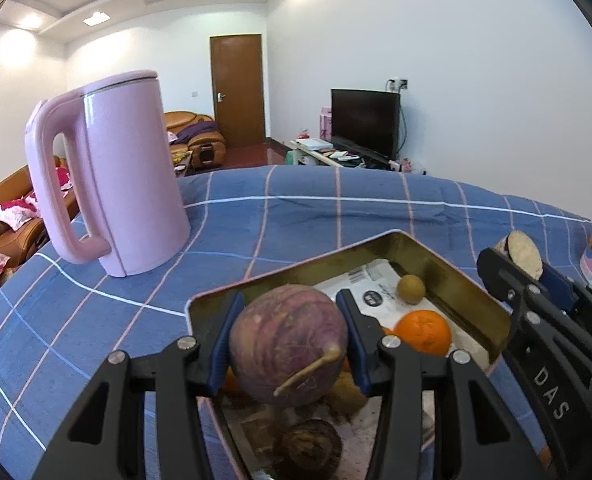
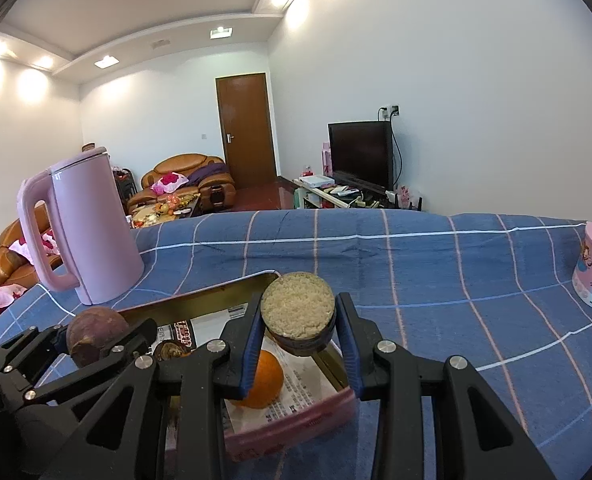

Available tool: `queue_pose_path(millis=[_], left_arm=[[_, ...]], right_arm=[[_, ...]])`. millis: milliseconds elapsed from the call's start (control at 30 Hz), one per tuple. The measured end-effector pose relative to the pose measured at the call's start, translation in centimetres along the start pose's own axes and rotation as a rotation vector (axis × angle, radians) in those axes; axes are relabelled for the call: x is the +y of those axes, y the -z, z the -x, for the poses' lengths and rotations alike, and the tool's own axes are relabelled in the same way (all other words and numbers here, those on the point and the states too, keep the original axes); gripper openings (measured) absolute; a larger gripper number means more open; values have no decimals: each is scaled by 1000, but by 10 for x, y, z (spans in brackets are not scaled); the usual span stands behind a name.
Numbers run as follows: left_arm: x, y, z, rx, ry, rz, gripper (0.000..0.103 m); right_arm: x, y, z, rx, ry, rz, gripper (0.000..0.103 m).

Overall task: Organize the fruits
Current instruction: 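Carry the purple fruit with the left tool over the tin while the right tool carries the jar there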

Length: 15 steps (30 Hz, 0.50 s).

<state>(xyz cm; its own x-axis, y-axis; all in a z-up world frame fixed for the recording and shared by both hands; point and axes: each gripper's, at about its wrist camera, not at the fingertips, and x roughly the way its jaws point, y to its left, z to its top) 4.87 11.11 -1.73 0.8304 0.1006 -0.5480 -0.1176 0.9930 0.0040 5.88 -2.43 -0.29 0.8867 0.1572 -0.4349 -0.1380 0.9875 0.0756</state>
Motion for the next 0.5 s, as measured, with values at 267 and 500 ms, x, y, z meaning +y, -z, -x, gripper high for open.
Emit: queue_pose_path(millis=[267,500], left_arm=[[0,-1,-12,41,-34,-27,50],[-2,0,-13,41,-59,-45,50]], right_arm=[[11,-1,-22,83,-20,36,37],[8,-1,-36,156,-33,12,37]])
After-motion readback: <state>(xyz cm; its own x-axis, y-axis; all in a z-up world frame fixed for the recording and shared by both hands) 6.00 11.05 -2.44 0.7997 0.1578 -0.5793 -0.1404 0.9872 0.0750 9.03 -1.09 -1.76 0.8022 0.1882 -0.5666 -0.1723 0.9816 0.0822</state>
